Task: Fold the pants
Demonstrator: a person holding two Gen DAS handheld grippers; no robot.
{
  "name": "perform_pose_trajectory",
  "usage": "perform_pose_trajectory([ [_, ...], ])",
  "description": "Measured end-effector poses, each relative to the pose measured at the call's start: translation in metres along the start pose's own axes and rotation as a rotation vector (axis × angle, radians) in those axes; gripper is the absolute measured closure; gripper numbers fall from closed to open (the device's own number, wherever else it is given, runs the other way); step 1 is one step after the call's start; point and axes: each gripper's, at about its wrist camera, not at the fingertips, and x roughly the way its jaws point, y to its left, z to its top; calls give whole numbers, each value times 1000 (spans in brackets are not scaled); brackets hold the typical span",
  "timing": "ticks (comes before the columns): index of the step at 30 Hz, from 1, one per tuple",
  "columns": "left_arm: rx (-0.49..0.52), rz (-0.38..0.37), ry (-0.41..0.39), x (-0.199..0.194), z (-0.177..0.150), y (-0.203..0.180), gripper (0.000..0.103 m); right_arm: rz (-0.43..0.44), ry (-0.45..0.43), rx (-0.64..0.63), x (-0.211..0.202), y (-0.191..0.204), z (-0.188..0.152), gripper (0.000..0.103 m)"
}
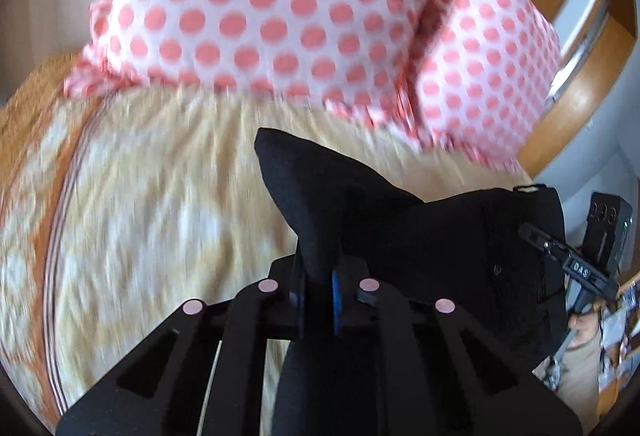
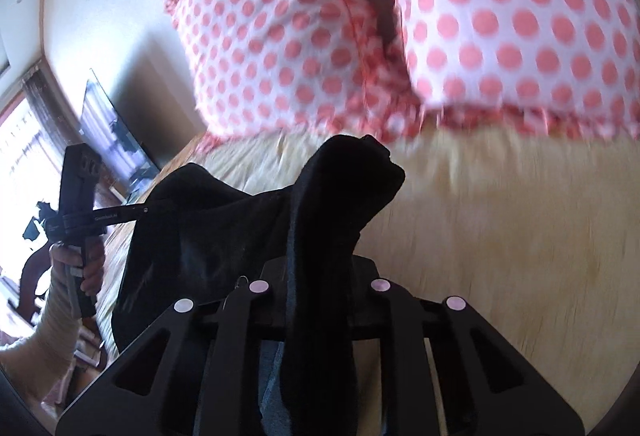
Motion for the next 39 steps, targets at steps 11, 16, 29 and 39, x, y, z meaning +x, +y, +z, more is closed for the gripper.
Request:
perform_pose_trajectory([
  [11,52,167,51,83,38,11,87,-227,145,20,75,-22,21,82],
  [16,44,222,33,78,42,10,70,-373,139,6,65,-17,25,42],
  [29,174,216,-160,-30,-56,-76,10,-373,15,-222,-24,97,-32,27],
  [39,222,305,-5,26,-100,-82,3,-487,189,-230,24,100,-68,15],
])
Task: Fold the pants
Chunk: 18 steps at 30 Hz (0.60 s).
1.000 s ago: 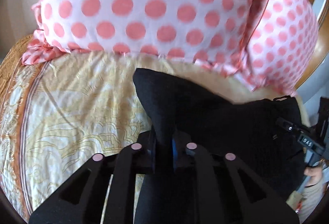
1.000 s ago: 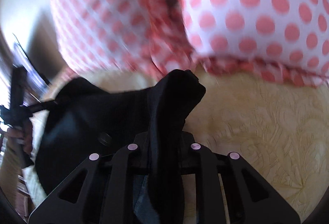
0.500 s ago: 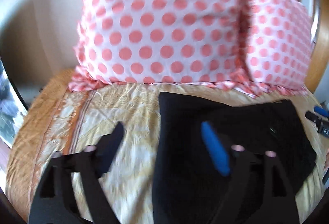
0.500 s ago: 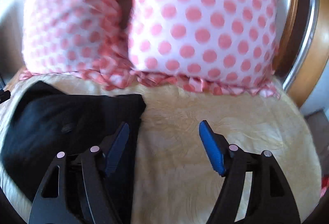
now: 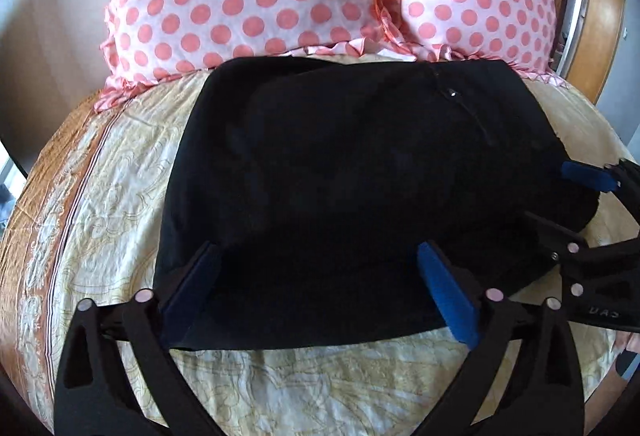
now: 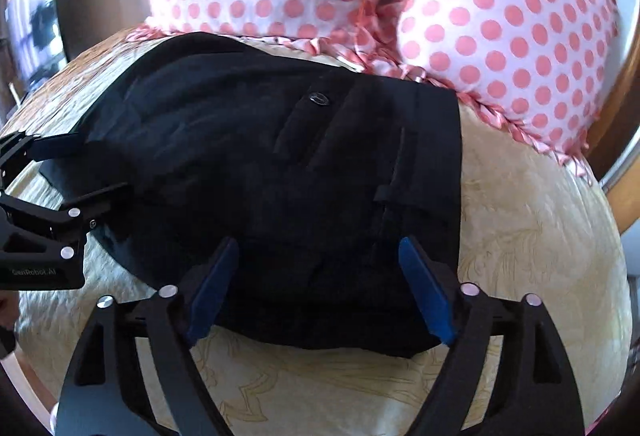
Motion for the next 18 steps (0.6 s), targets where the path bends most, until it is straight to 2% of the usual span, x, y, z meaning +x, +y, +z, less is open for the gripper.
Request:
perform_pose_trajectory([
  [4,-47,-13,-12,-17,-3,9,4,8,-48,119,-23,-6,-10,13],
  [5,-51,-4,-25,-27,-8,11,2,15,-65,135,-30,-5,-14,10],
  [6,-56,4,-38,-38,-15,14,2,29,-91,161,-42,-3,-23,1],
  [9,-75,-7,-52,-58,-40,22,2,44,-115,194,-54,6,-45,1],
  [13,-84,7,-53,-68,-70,27,2,37,-96,221,-51,19,-75,1],
  [18,-59,30,-54,-71,-90,26,2,18,-103,228,-52,28,-91,1],
])
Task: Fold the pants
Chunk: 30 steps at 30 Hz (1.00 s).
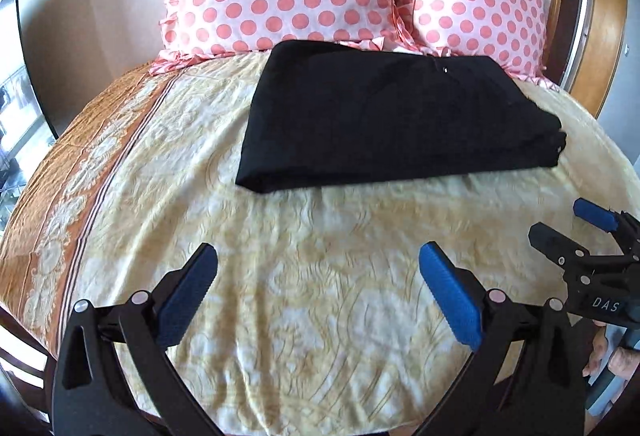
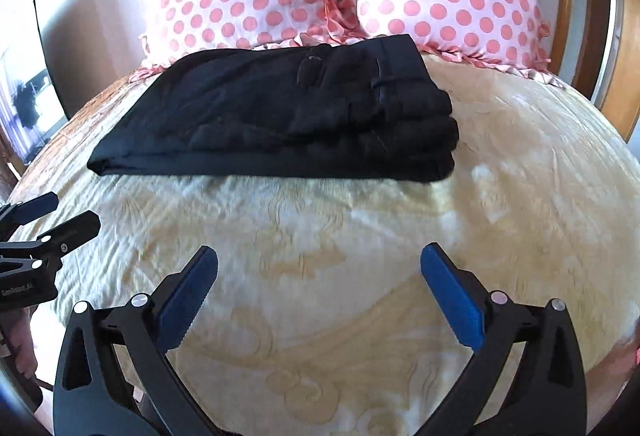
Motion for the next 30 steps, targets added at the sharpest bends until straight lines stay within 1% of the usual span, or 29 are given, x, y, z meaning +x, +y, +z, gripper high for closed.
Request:
perform_pose_trajectory([
  [6,-14,6,18,1,-10,0,2,1,-18,-2,-5,8,-6,1],
  [9,-12,31,3,1,-12,-3,2,-14,-33,-2,-6,8,-5,1],
  [14,-26,39,-20,0,-15,-3,2,-30,-28,27,-2,5,-7,1],
  [17,-31,46,-39,-2,-18,-3,2,-39,-36,19,-3,8,-9,1],
  [19,-34,50,-58,-2,-20,-3,2,-65,-45,-8,-3,12,-12,1],
  [23,-40,55,-96,-4,-24,-5,2,-65,-80,-3,-4,11,-16,1],
  [30,-48,64,-115,-5,-26,-6,2,-63,-106,-6,-6,11,-19,1],
])
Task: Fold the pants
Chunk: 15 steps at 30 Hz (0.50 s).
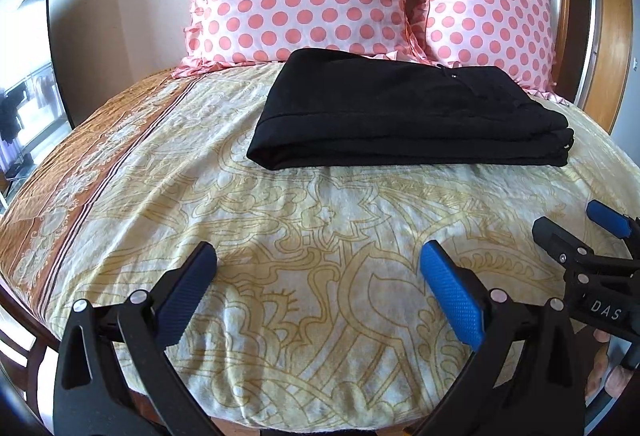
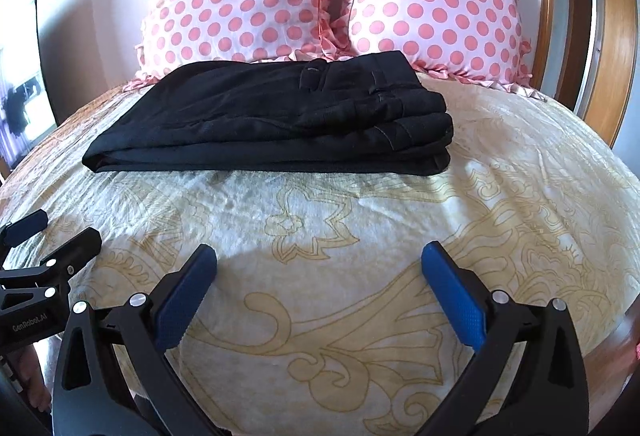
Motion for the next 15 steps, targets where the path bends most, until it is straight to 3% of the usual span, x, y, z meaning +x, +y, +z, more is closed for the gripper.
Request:
perform_pose_trajectory([
  [15,0,-1,-2,0,-1,0,2,1,-9,-1,-1,0,-2,1],
])
